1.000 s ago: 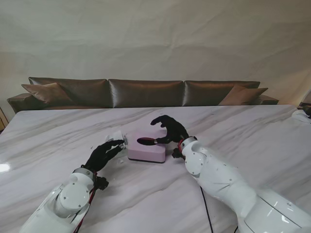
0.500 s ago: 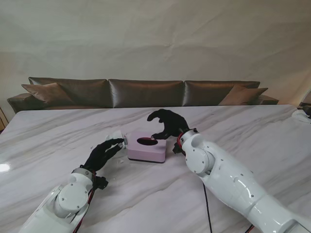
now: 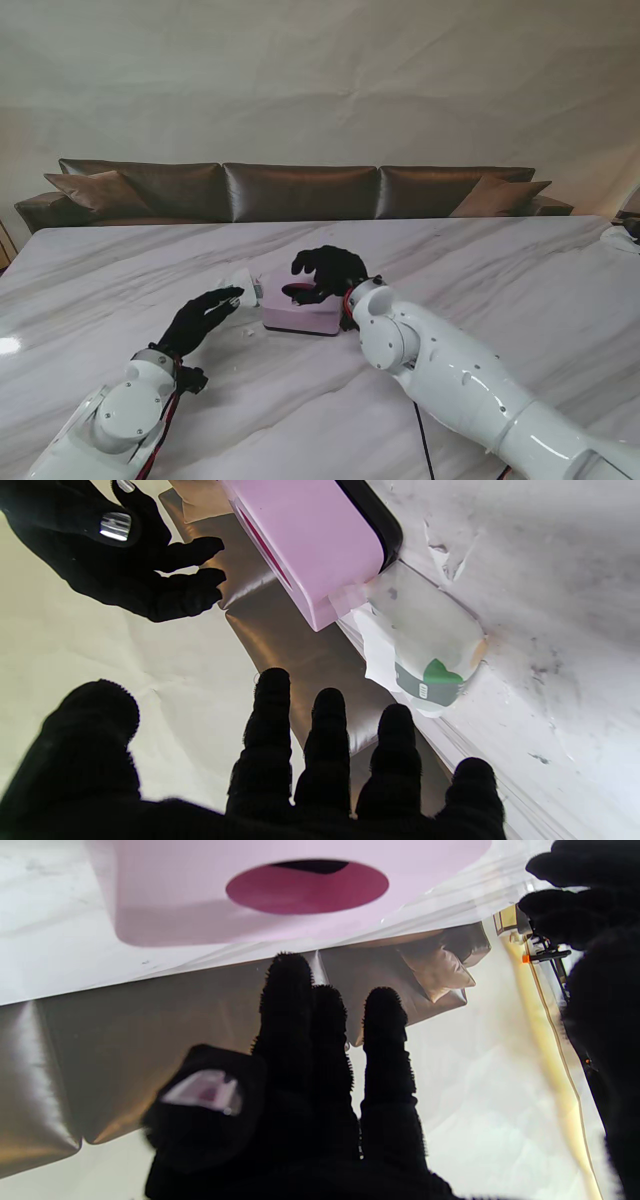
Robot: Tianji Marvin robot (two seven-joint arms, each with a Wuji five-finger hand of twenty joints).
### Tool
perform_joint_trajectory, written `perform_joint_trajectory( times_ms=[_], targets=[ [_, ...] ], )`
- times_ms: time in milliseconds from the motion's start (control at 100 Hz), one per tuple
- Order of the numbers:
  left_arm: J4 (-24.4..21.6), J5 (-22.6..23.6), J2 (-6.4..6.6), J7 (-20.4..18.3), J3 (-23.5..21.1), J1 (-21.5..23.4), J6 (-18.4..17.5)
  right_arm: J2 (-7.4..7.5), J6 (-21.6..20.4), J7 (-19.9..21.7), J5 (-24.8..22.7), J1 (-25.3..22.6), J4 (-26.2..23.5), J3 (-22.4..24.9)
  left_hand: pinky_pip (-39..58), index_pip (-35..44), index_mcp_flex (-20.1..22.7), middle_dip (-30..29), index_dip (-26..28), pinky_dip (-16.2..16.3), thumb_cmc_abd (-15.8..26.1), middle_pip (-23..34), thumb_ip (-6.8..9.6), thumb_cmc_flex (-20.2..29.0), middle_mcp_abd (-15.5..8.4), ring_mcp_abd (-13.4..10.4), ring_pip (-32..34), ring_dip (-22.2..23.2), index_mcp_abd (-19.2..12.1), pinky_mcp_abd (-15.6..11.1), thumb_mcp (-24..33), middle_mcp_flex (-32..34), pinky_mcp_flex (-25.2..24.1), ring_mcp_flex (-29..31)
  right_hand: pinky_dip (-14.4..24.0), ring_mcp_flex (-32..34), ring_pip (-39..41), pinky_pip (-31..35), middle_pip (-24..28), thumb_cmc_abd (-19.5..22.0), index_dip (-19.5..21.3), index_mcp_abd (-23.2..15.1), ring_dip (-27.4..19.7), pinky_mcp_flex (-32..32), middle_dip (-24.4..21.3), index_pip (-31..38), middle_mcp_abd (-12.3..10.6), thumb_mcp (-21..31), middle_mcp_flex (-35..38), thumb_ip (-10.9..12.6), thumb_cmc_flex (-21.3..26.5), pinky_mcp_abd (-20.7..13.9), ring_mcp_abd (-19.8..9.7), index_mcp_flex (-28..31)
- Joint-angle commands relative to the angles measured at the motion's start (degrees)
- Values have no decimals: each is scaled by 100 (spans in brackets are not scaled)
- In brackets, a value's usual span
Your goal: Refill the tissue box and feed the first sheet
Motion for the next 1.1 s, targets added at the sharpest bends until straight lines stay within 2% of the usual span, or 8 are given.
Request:
perform_joint_trajectory(
  times_ms=[0, 290, 430, 720, 830, 900, 1000, 1090],
  targets=[
    [-89, 17, 24, -67, -33, 97, -25, -91, 55, 110, 8, 30, 121, -89, 2762, 40, 24, 39, 67, 96, 192, 40, -166, -26, -21, -30, -10, 61, -4, 126, -126, -163, -117, -30, -34, 293, -309, 741, -94, 36, -45, 166, -192, 195, -72, -25, 173, 9, 194, -134, -253, -1001, 227, 115],
    [-283, 31, 27, -50, -44, 251, 51, -185, 277, 193, -18, 235, 472, -454, 2763, 39, 39, 52, 67, 96, 179, 60, -167, -19, -2, -26, -17, 59, 6, 136, -128, -111, -119, -27, -95, 341, -886, 721, -66, 120, -116, 547, -467, 173, -41, -139, 475, 9, -34, -113, -279, -734, 398, 0],
    [-350, 54, 17, 3, -32, 268, 84, -203, 310, 172, -87, 296, 593, -569, 2763, 43, 47, 59, 69, 96, 180, 71, -169, -18, 4, -22, -20, 59, 7, 136, -130, -92, -118, -27, -113, 312, -978, 718, -42, 169, -131, 663, -503, 170, -26, -172, 509, -3, -125, -107, -294, -685, 415, -97],
    [-441, 78, 26, -26, -2, 289, 132, -99, 606, 371, -482, 371, 523, -835, 2761, 43, 54, 71, 71, 94, 184, 88, -170, -30, 9, -29, -24, 59, 13, 136, -133, -73, -119, -29, -142, 333, -990, 711, -37, 229, -140, 687, -492, 181, -29, -181, 526, -38, -156, -89, -300, -746, 446, -160],
    [-487, 88, 24, -8, -9, 313, 150, 3, 790, 522, -810, 420, 398, -994, 2761, 45, 63, 74, 73, 94, 184, 92, -169, -32, 5, -33, -23, 60, 8, 136, -131, -70, -119, -24, -127, 344, -883, 744, -39, 234, -139, 678, -433, 187, -34, -173, 509, -28, -134, -88, -327, -884, 420, -180],
    [-510, 99, 24, -1, -15, 331, 158, 305, 1056, 978, -1221, 177, -372, -775, 2761, 47, 65, 77, 74, 94, 182, 99, -168, -32, 10, -31, -24, 60, 8, 136, -130, -60, -119, -26, -126, 364, -829, 738, -41, 231, -139, 651, -406, 189, -38, -172, 466, -34, -105, -84, -290, -936, 402, -196],
    [-531, 106, 24, 9, -26, 355, 164, 478, 1263, 1304, -1518, 5, -788, -630, 2761, 51, 75, 80, 77, 93, 179, 101, -170, -36, 10, -33, -23, 61, 4, 136, -133, -59, -118, -25, -154, 317, -347, 688, 2, 220, -133, 528, -173, 185, -25, -158, 342, -74, 68, -59, -170, -1030, 363, -256],
    [-534, 102, 19, 28, -30, 366, 165, 545, 1372, 1390, -1764, -18, -879, -663, 2750, 58, 84, 81, 82, 88, 184, 102, -171, -34, 13, -34, -27, 60, 12, 148, -132, -59, -124, -28, -188, 305, 425, 682, 401, 106, -101, 276, 202, 175, 240, -110, -16, -44, 97, -61, -41, -1168, 295, -338]
  ],
)
